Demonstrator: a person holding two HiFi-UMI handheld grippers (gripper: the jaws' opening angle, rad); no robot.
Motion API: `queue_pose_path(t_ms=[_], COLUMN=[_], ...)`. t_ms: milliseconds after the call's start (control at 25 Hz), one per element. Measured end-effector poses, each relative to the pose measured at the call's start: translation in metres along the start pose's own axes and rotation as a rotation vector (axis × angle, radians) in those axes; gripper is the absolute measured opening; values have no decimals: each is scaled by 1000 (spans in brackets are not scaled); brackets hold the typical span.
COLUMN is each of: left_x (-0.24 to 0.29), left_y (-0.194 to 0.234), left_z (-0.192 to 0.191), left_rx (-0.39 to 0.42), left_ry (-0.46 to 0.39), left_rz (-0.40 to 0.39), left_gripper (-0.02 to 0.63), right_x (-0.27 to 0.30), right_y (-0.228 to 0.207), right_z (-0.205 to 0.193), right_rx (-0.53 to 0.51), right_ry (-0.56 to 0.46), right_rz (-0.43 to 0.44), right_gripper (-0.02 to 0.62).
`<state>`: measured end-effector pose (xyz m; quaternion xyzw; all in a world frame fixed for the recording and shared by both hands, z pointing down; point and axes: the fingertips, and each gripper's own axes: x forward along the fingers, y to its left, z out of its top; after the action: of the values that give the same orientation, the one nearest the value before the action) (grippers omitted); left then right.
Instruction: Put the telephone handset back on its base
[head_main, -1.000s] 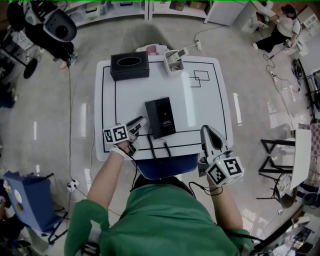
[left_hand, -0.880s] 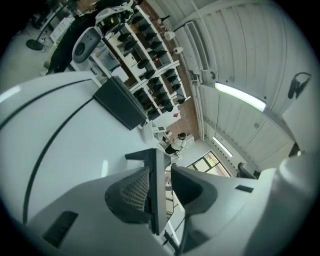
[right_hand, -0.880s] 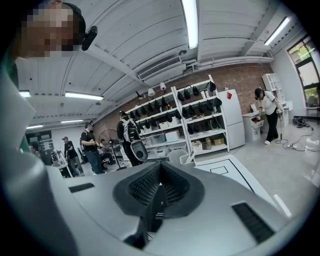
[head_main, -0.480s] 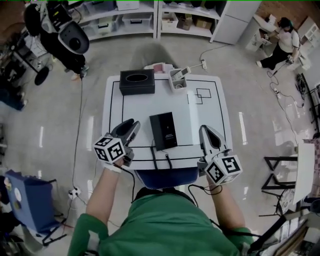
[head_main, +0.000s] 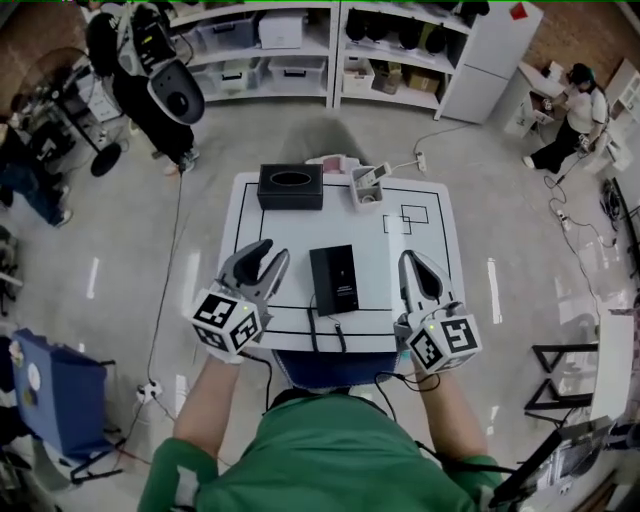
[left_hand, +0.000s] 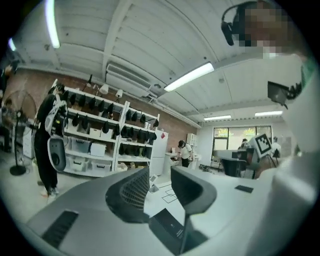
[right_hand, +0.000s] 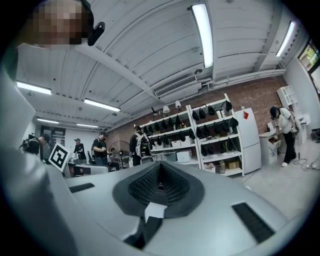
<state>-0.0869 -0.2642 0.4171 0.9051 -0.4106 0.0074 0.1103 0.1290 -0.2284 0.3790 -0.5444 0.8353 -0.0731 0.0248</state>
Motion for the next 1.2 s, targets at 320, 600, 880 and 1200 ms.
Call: queue_pose_path(t_ms=[320,600,880,1200], left_x=[-15,-26,-25,-26], left_y=[-34,-46,-62,-63], left_z=[36,61,60,67], left_rx=[173,241,264,279], left_ry=[-43,-121,-118,-143], left_rz=[6,24,-12,-13], left_gripper=[146,146,146,146], right_x=[-1,-3,-9,-10], right_y=[16,29,34,36], right_z=[26,48,54,59], right_rx=[-57,-125,-170,-187], right_ry=[-63,-112,-118,-126], right_rz=[34,46,42,37], right_gripper=[23,23,23,23])
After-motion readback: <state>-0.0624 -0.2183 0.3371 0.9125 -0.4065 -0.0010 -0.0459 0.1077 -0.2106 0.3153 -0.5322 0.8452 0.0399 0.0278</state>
